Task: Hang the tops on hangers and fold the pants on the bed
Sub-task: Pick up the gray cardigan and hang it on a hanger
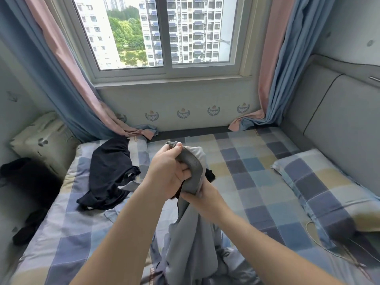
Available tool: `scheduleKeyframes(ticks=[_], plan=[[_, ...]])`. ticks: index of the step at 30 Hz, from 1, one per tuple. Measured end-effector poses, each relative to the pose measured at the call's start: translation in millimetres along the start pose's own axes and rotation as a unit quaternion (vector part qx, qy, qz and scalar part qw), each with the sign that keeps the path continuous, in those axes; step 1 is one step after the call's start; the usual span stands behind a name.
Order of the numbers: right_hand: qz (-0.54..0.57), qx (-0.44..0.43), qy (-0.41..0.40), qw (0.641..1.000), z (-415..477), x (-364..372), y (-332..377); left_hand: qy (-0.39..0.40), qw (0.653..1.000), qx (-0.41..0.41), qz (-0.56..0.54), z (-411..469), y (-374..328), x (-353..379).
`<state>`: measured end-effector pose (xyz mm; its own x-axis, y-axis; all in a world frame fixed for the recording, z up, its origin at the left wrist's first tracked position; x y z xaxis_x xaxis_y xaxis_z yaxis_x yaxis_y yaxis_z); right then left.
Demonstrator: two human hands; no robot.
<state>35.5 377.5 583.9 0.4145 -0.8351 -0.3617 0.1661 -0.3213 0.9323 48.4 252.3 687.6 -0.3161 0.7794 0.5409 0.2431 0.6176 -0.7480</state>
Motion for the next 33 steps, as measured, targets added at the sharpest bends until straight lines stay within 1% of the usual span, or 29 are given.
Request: scheduleKeyframes(ticks=[2, 3, 6, 9, 11, 13, 14, 16, 19, 22, 24, 26, 29, 33], plan=[[-0.064, 0.018, 0.006, 0.998, 2.9, -3.1, -8.5, 0.003, 1.0, 0.014, -0.024, -0.3, -3.3, 0.5], [-0.072, 0.026, 0.009, 0.997, 3.8, -6.4, -13.8, 0.005, 0.999, 0.023, -0.037, -0.5, -5.4, -1.1], [-0.033, 0.022, -0.003, 0.999, 7.7, -22.8, -18.9, -0.014, 0.995, 0.049, -0.086, 2.1, -10.7, -12.8], [0.043, -0.007, -0.059, 0.997, 18.5, -46.5, -2.3, -0.025, 0.993, 0.064, -0.098, 7.4, -11.0, -28.9], [0.067, -0.038, -0.077, 0.994, 26.6, -61.9, 17.6, -0.011, 0.998, 0.05, -0.04, 7.7, -3.6, -35.5], [0.087, -0.069, -0.078, 0.991, 34.1, -71.7, 38.4, 0.008, 0.998, 0.021, 0.066, 7.3, 13.3, -37.3], [0.101, -0.084, -0.08, 0.988, 37.0, -74.7, 47.7, 0.019, 0.992, 0.01, 0.124, 6.9, 24.4, -36.8], [0.122, -0.108, -0.085, 0.983, 41.4, -78.4, 63.4, 0.038, 0.973, 0.002, 0.227, 5.7, 46.9, -35.0], [0.129, -0.116, -0.095, 0.98, 45.5, -81.2, 76.9, 0.059, 0.939, 0.009, 0.34, 9.9, 71.8, -36.5], [0.145, -0.104, -0.1, 0.979, 46.4, -84.4, 81.3, 0.062, 0.882, 0.017, 0.466, 13.0, 82.7, -40.6], [0.148, -0.095, -0.104, 0.979, 46.0, -86.1, 81.6, 0.047, 0.859, 0.026, 0.509, 13.1, 83.4, -41.2], [0.15, -0.079, -0.115, 0.979, 46.1, -86.9, 77.4, 0.034, 0.845, 0.037, 0.532, 12.8, 80.2, -39.6], [0.154, -0.051, -0.147, 0.976, 47.7, -88.7, 64.3, 0.049, 0.848, 0.05, 0.526, 9.9, 75.7, -38.7], [0.15, -0.004, -0.156, 0.976, 48.7, -89.8, 44.7, 0.072, 0.85, 0.02, 0.522, 7.1, 67.2, -42.3]])
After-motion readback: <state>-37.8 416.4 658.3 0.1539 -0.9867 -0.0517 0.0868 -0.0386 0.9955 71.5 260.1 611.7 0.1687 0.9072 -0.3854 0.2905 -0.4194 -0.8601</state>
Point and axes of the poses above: each hand's wrist, its own z-axis towards the middle knuckle, its own x-axis out of the palm, y = z × x, the point moved 1 cm from there along z, towards the middle knuckle, and after that the axes turned 8 degrees about -x, right-handed, at the moved point
